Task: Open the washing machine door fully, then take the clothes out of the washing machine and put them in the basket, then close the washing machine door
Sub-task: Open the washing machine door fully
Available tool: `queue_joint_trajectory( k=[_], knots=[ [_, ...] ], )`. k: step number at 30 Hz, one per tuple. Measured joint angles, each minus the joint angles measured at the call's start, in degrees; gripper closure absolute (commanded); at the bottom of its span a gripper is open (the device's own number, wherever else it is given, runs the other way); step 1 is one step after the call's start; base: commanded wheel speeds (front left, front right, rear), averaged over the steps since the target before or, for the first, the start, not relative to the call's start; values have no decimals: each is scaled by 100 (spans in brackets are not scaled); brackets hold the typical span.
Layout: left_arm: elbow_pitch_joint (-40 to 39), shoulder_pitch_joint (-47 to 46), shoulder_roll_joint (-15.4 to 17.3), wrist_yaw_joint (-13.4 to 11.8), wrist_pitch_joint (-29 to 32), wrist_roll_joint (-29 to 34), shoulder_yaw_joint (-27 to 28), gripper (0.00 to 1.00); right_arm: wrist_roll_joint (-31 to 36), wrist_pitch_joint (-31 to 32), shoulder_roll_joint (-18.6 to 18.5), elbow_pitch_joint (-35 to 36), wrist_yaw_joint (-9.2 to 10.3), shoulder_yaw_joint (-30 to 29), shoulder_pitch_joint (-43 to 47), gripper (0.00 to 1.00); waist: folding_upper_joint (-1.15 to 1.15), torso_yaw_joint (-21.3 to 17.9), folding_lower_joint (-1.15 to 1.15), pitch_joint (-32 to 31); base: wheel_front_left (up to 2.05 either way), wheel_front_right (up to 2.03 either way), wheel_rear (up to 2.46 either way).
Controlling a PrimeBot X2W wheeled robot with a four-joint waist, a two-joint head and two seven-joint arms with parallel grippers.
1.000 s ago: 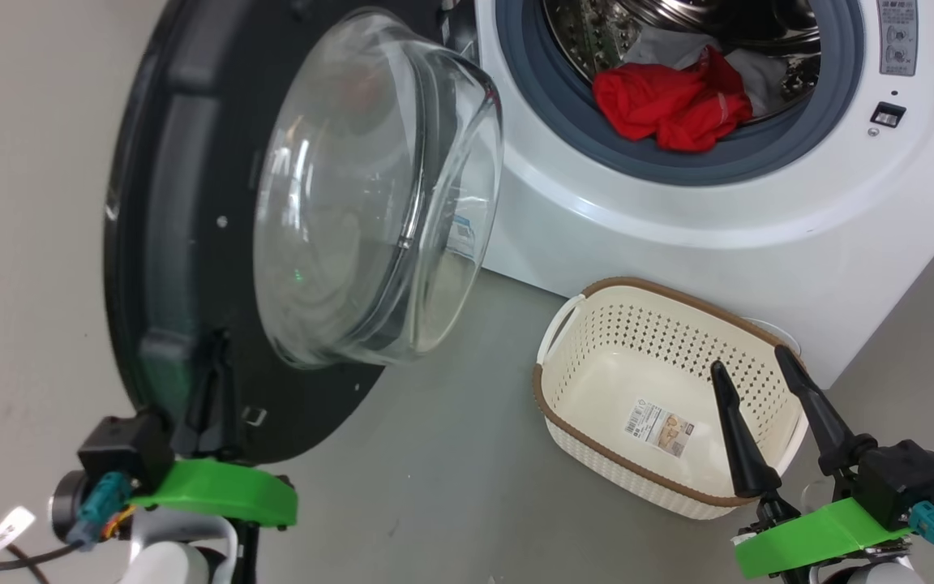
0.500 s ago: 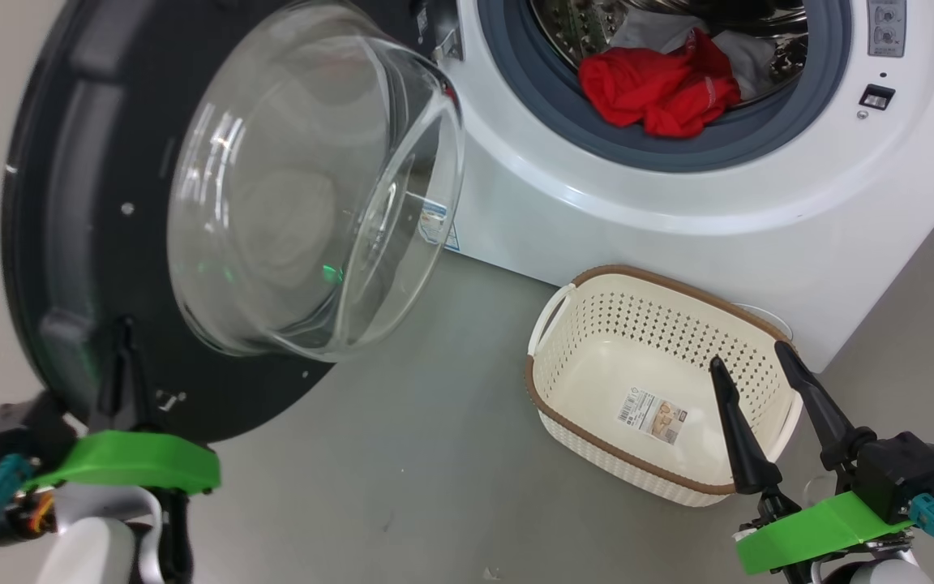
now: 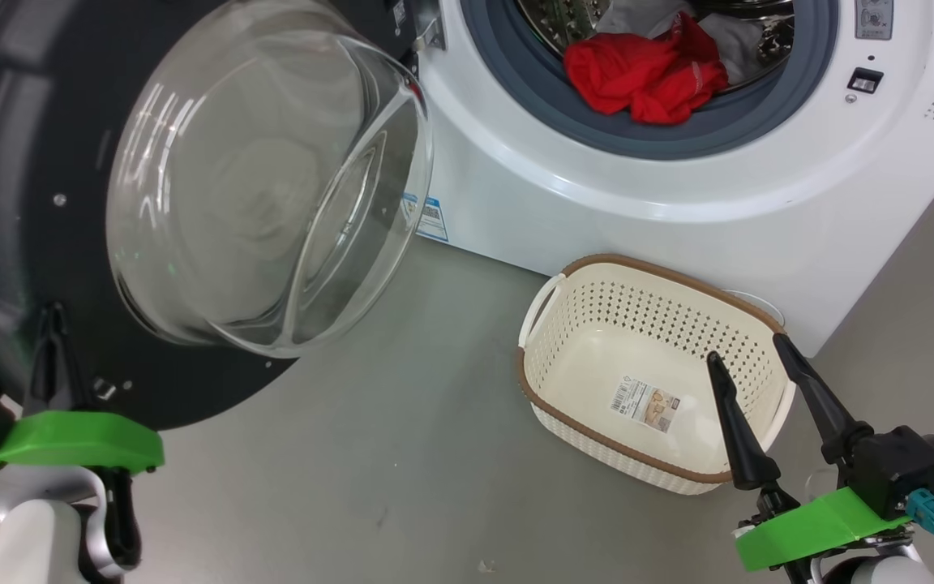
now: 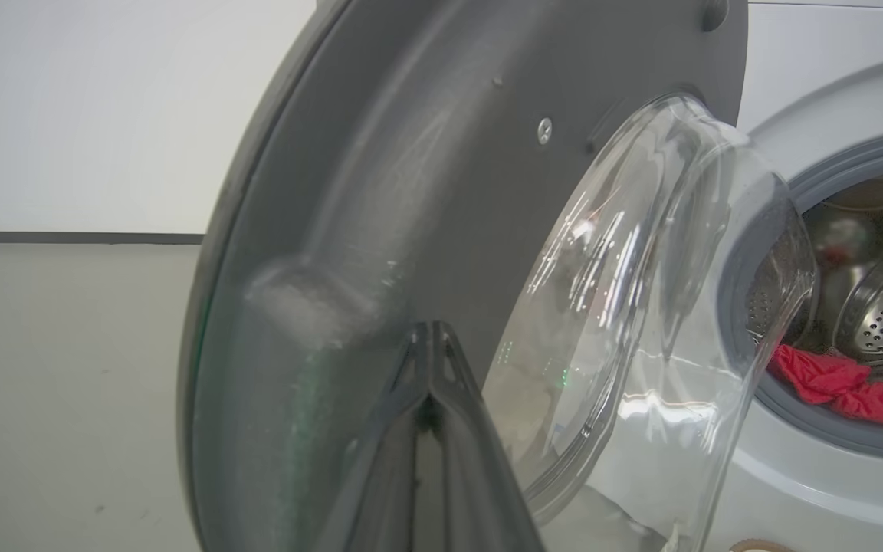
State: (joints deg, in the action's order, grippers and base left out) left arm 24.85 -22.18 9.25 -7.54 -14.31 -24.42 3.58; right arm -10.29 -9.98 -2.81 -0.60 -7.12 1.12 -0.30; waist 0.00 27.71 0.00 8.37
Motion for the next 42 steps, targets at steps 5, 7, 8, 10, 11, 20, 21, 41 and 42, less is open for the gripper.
queue_joint_trajectory(
  k=[5, 7, 8, 10, 11, 20, 21, 41, 42],
  knots=[
    [234, -116, 0, 85, -1, 222, 260, 100, 31, 62, -1, 62, 0, 12, 0, 0, 0, -50, 0, 19, 0, 0, 0],
    [339, -164, 2, 112, -15, 269, 391, 100, 38, 71, -1, 85, 0, 19, 0, 0, 0, -68, 0, 29, 0, 0, 0],
    [393, -182, 10, 146, -22, 298, 457, 100, 38, 93, -1, 89, 0, 19, 0, 0, 0, -75, 0, 34, 0, 0, 0],
    [513, -230, 31, 196, -24, 355, 577, 100, 40, 118, -1, 99, 0, 18, 1, 0, 0, -88, 0, 38, 0, 0, 0],
    [578, -262, 43, 203, -24, 381, 635, 100, 48, 118, -1, 103, 0, 21, 1, 0, 0, -95, 0, 37, 0, 0, 0],
    [1094, -500, 77, 399, -25, 684, 1087, 100, 79, 142, -1, 140, 0, 64, 1, 0, 0, -153, 0, 53, 0, 0, 0],
    [1141, -520, 77, 408, -25, 708, 1129, 100, 79, 142, -1, 143, 0, 77, 1, 0, 0, -164, 0, 55, 0, 0, 0],
    [1718, -870, 101, 715, -25, 1252, 1844, 100, 96, 199, -3, 232, 0, 124, -3, 0, 0, -358, 0, 124, 0, 0, 0],
    [1715, -870, 98, 720, -25, 1281, 1866, 100, 96, 198, -3, 232, 0, 125, -3, 0, 0, -362, 0, 128, 0, 0, 0]
  ],
)
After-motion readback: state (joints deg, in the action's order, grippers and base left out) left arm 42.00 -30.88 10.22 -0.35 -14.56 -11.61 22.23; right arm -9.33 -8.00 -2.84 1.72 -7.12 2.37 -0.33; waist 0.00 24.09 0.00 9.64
